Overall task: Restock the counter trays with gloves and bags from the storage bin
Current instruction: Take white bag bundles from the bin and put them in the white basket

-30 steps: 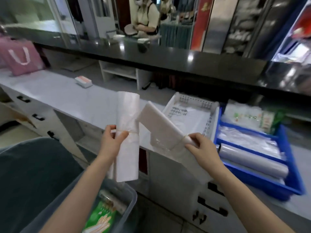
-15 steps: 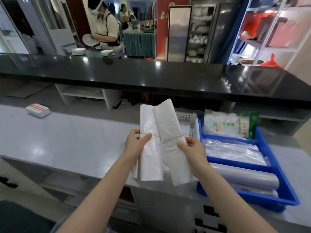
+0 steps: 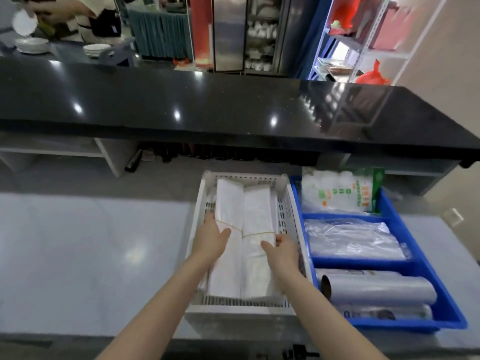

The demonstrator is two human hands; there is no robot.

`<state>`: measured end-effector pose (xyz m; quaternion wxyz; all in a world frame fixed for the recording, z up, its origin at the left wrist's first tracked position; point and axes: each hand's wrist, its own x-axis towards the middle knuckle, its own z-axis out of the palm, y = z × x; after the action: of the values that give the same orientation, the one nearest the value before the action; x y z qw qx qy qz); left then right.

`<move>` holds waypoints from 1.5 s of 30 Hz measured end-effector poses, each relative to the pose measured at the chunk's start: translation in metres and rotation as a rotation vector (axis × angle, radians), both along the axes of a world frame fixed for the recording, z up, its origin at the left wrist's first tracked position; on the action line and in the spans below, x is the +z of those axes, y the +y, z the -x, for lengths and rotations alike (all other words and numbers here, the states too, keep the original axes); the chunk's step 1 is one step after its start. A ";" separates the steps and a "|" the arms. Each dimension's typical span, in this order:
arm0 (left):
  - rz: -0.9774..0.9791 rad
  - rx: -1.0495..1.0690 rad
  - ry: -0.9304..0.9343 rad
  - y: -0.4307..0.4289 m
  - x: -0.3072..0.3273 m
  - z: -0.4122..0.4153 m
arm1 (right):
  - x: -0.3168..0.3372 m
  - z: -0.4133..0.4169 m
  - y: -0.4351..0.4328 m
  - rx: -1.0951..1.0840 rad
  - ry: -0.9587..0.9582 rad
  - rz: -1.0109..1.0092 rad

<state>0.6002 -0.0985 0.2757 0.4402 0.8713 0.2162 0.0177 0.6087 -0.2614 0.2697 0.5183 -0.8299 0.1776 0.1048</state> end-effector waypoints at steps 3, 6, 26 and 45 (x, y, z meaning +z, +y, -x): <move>-0.151 -0.149 0.002 -0.004 -0.003 0.008 | 0.000 -0.002 -0.005 0.220 -0.035 0.191; -0.288 -0.301 -0.064 -0.019 -0.005 0.015 | -0.001 -0.007 -0.006 0.309 -0.084 0.317; -0.328 -0.460 -0.014 -0.029 -0.025 0.033 | 0.012 -0.031 -0.007 0.261 -0.043 0.255; -0.292 -0.439 -0.010 -0.033 -0.018 0.026 | 0.122 -0.060 -0.037 0.397 -0.319 0.384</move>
<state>0.5738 -0.1313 0.2582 0.3042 0.9515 0.0152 -0.0430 0.6689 -0.2987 0.3913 0.3432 -0.9369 -0.0548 0.0368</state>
